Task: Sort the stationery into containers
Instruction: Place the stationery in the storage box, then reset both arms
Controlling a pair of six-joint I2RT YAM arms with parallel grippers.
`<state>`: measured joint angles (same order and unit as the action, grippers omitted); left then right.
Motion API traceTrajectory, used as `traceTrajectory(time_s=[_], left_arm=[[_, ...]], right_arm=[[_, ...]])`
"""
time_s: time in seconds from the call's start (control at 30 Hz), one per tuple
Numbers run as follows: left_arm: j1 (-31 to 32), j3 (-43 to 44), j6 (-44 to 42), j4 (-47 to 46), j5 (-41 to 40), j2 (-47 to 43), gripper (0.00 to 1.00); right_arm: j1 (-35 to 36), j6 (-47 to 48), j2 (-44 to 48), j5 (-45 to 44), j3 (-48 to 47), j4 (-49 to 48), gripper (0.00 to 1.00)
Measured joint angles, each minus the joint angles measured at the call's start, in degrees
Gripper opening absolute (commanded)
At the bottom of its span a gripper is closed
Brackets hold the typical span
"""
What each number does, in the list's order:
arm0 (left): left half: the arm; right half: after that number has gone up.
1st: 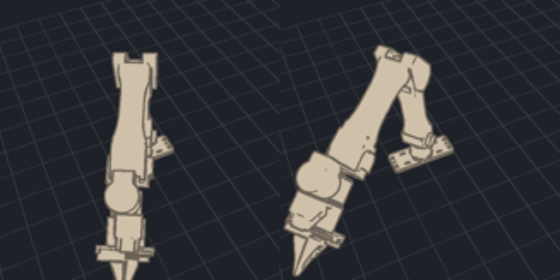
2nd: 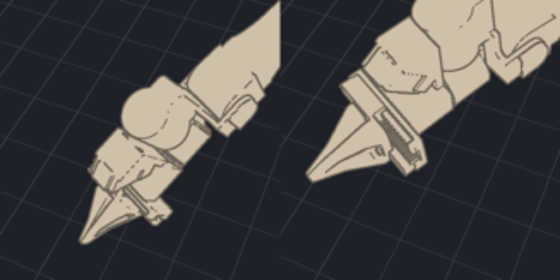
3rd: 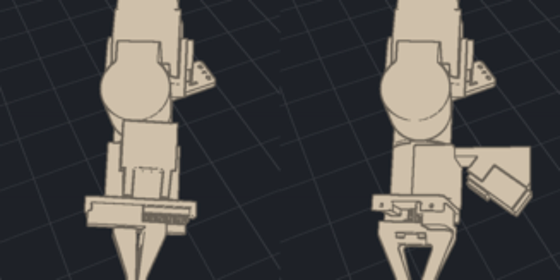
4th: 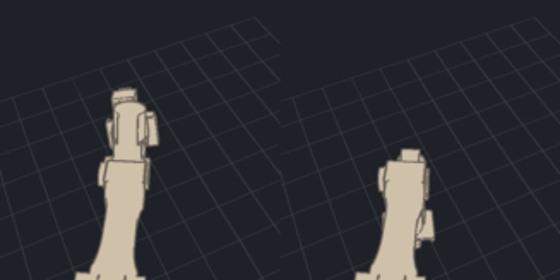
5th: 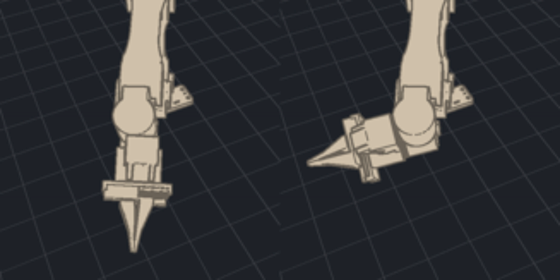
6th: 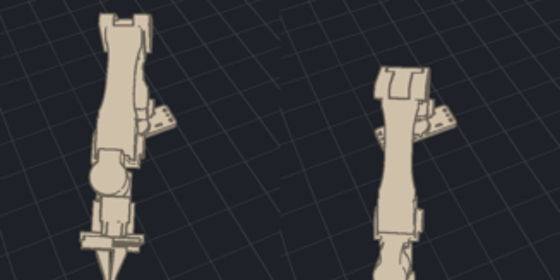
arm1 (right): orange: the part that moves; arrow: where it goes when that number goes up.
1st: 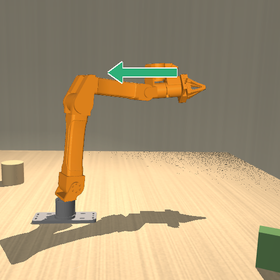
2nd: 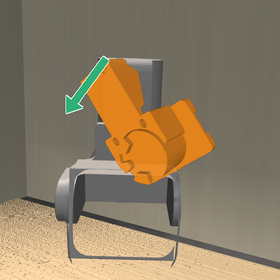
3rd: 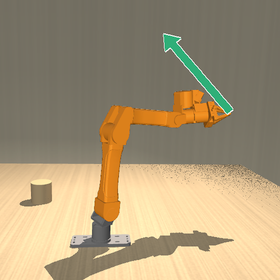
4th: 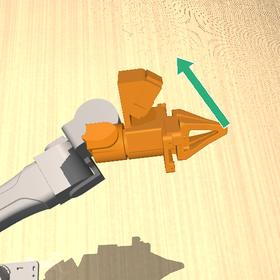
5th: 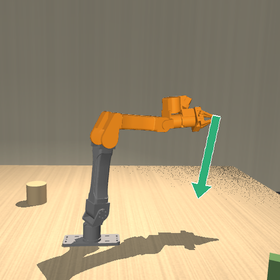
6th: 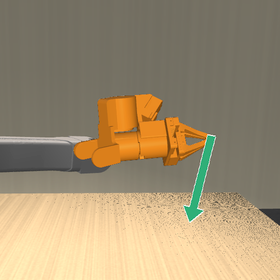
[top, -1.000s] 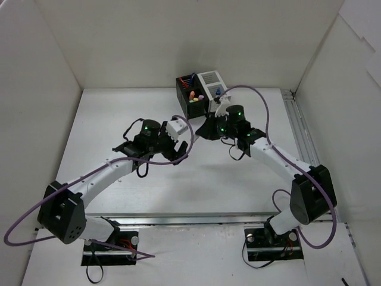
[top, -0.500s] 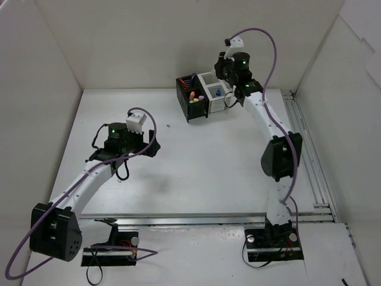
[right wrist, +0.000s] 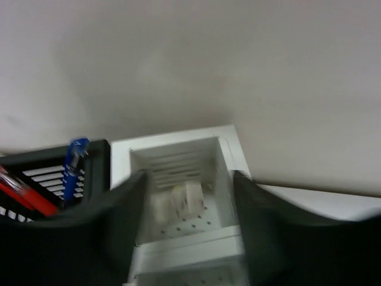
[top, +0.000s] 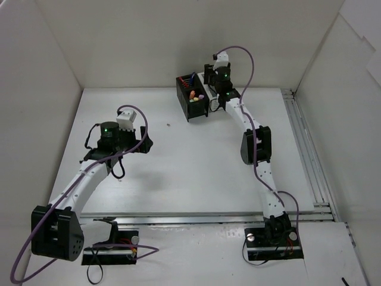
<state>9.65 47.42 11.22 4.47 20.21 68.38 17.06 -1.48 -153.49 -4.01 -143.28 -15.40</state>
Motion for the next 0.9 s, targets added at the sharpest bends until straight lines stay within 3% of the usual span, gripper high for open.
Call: traceTrajectory(time_s=[0.03, 0.07, 0.27, 0.4, 0.67, 0.9], left_arm=[[-0.1, -0.1, 0.0, 0.0, 0.1, 0.0, 1.00], [-0.2, -0.1, 0.2, 0.0, 0.3, 0.0, 1.00], [-0.5, -0.1, 1.3, 1.0, 1.4, -1.0, 1.00], [-0.5, -0.2, 2.8, 2.5, 1.3, -5.3, 1.00], [-0.6, 1.1, 11.0, 9.3, -5.5, -14.0, 1.00], [-0.7, 1.1, 19.0, 17.7, -14.3, -16.6, 1.00]], right_arm=[[0.0, 0.4, 0.3, -0.1, 0.3, -1.2, 0.74], [0.0, 0.5, 0.5, -0.2, 0.7, -1.7, 0.98], [0.2, 1.8, 6.0, -1.9, 7.8, -2.4, 0.98], [0.2, 2.5, 17.0, -3.2, 20.9, -4.0, 0.98], [0.6, -0.2, 60.0, -7.3, 60.7, -10.4, 0.98], [1.1, -12.7, 92.9, -14.7, 88.0, 1.6, 0.98]])
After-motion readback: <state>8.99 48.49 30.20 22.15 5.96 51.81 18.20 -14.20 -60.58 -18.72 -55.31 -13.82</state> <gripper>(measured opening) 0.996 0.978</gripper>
